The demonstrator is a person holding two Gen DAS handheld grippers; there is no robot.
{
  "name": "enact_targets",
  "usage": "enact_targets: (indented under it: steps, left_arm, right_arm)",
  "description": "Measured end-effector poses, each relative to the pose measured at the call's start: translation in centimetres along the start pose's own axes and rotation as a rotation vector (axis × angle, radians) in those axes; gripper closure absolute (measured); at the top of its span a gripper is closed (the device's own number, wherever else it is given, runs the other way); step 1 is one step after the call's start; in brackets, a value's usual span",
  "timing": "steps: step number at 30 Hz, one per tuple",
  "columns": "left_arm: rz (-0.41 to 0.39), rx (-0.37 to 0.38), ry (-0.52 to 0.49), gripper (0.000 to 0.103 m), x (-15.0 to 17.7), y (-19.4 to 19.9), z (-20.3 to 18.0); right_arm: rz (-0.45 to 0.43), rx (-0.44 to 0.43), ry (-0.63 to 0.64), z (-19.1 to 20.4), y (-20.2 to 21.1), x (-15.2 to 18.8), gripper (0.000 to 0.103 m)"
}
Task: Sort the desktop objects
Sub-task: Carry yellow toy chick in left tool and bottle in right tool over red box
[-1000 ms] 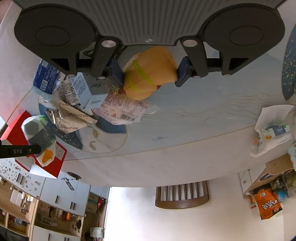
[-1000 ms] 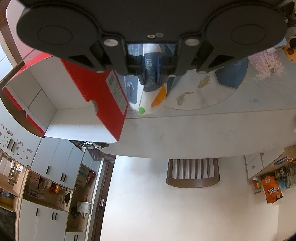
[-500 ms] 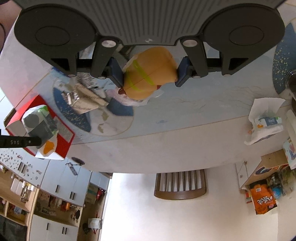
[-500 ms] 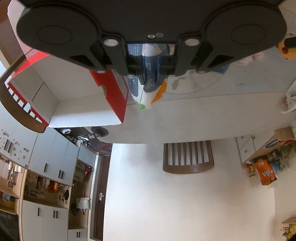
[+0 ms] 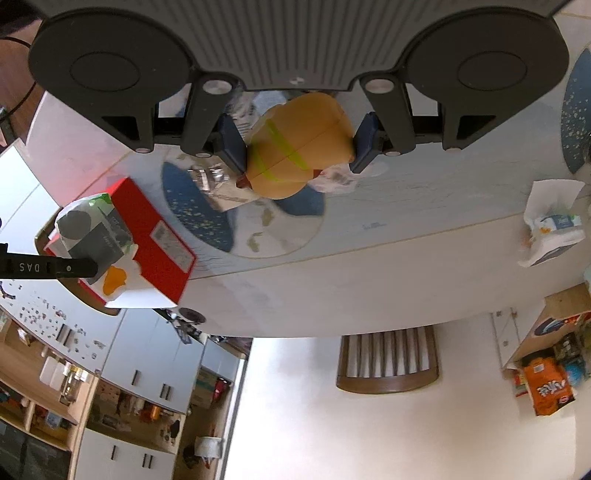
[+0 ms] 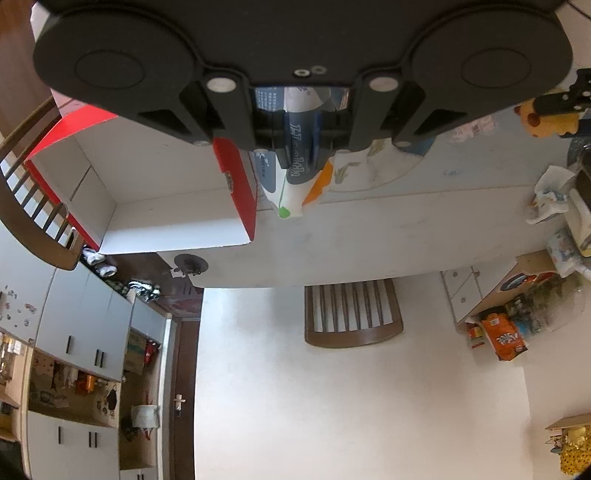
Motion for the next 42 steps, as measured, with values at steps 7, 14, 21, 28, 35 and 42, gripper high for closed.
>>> enact_targets:
  steps: [7, 14, 21, 28, 35, 42]
  left_arm:
    - [0.013, 0.021, -0.010, 0.044, -1.3, 0.3, -2.9]
    - [0.002, 0.023, -0.026, 0.044, -2.8, 0.3, -5.8]
    - [0.007, 0.033, -0.050, 0.043, -4.7, -0.3, -9.2]
    - [0.009, 0.049, -0.074, 0.043, -6.7, -1.6, -13.0]
    - [0.017, 0.080, -0.132, 0.043, -8.9, -3.8, -17.3]
    - [0.041, 0.118, -0.193, 0.043, -10.9, -6.7, -21.3]
  right_arm:
    - [0.010, -0.045, 0.013, -2.6, 2.0, -1.1, 0.093]
    - [0.013, -0.079, 0.022, -5.1, 2.8, -2.4, 0.093]
    - [0.018, -0.096, 0.013, -8.2, 3.2, -3.4, 0.093]
    - [0.022, -0.088, 0.009, -11.6, 3.1, -4.2, 0.093]
    - [0.020, -0.069, 0.015, -14.4, 2.7, -4.8, 0.093]
    - [0.038, -0.046, -0.003, -17.3, 1.5, -4.9, 0.093]
Point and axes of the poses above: each gripper's, at about its wrist camera, not at the fingertips, and y roughly against the way its jaws point, z to its left, x to its underside, the point moved 1 cm from there along -y, roughly the way its jaws point, and after that the axes turned 7 degrees about z, right-handed, at the moved point
